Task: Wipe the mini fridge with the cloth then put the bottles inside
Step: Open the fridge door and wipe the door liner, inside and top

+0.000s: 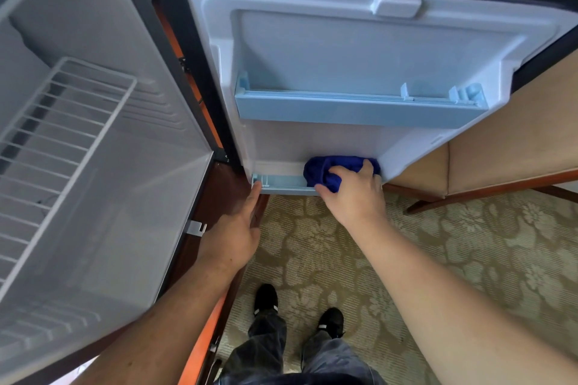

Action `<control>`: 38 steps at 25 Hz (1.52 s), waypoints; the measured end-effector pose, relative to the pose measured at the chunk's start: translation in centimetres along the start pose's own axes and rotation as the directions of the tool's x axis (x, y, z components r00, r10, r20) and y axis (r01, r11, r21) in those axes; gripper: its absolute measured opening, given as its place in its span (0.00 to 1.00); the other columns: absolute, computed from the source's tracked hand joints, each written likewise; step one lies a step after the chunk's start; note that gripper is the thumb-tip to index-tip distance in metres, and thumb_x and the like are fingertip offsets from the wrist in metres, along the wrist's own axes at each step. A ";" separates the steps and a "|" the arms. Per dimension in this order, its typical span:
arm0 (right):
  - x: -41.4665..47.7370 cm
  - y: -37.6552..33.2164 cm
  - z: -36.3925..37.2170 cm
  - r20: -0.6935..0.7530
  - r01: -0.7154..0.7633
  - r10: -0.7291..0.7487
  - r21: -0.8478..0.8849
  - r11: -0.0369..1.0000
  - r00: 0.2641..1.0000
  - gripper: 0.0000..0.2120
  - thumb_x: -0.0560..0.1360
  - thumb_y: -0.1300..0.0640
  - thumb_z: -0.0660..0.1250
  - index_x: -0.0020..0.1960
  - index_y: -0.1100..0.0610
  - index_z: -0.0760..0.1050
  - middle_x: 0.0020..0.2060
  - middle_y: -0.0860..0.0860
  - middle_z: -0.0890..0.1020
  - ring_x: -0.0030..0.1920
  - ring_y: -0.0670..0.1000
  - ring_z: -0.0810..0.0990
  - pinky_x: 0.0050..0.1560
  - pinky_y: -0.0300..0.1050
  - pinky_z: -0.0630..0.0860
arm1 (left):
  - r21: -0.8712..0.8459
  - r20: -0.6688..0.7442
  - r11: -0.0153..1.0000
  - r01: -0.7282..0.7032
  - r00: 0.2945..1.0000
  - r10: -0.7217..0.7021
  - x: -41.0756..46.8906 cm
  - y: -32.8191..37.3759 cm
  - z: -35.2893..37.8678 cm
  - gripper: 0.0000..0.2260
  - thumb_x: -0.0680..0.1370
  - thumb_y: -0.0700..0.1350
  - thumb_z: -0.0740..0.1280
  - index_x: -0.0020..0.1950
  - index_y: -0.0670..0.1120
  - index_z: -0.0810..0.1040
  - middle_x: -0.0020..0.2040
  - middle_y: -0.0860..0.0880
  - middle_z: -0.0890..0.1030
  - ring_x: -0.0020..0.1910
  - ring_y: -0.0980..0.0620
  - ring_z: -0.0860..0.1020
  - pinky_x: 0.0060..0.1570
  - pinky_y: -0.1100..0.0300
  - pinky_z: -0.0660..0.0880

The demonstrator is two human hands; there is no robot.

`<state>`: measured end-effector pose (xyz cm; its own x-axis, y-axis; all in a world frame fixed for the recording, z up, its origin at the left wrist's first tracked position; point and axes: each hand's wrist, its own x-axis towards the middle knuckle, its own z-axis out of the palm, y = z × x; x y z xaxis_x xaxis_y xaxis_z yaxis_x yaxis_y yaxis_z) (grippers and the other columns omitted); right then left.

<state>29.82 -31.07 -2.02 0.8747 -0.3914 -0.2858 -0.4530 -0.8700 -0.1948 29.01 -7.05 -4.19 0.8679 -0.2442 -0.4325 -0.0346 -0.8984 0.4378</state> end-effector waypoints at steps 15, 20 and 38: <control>2.2 -7.8 0.8 0.100 -0.050 0.041 0.096 0.994 0.994 0.14 0.76 0.44 0.69 0.59 0.48 0.79 0.58 0.56 0.80 0.58 0.62 0.77 0.58 0.52 0.75 | -0.061 0.036 0.998 -0.016 0.999 0.018 0.2 -0.1 -0.4 0.42 0.80 0.46 0.63 0.76 0.74 0.36 0.32 0.50 0.77 0.27 0.52 0.77 0.23 0.59 0.71; 1.3 -9.9 1.7 0.085 -0.016 0.004 0.136 0.991 0.996 0.14 0.77 0.43 0.69 0.58 0.48 0.80 0.56 0.55 0.81 0.57 0.61 0.76 0.51 0.49 0.70 | -0.059 0.041 0.998 -0.022 0.999 0.024 0.0 0.0 -0.5 0.41 0.79 0.45 0.63 0.78 0.72 0.38 0.35 0.50 0.77 0.29 0.52 0.77 0.25 0.60 0.72; 1.5 -5.8 1.0 0.054 0.069 -0.070 0.022 0.997 0.996 0.19 0.78 0.40 0.65 0.65 0.46 0.76 0.61 0.57 0.76 0.60 0.63 0.74 0.58 0.54 0.72 | 0.017 0.022 1.000 -0.018 1.000 0.018 0.0 0.4 -0.7 0.42 0.81 0.48 0.63 0.75 0.72 0.32 0.31 0.51 0.77 0.26 0.53 0.77 0.23 0.59 0.73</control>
<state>33.61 -26.36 -2.27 0.8938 -0.3122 -0.3220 -0.3948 -0.8884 -0.2344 29.32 -7.12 -3.45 0.8560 -0.2682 -0.4420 -0.0590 -0.9000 0.4318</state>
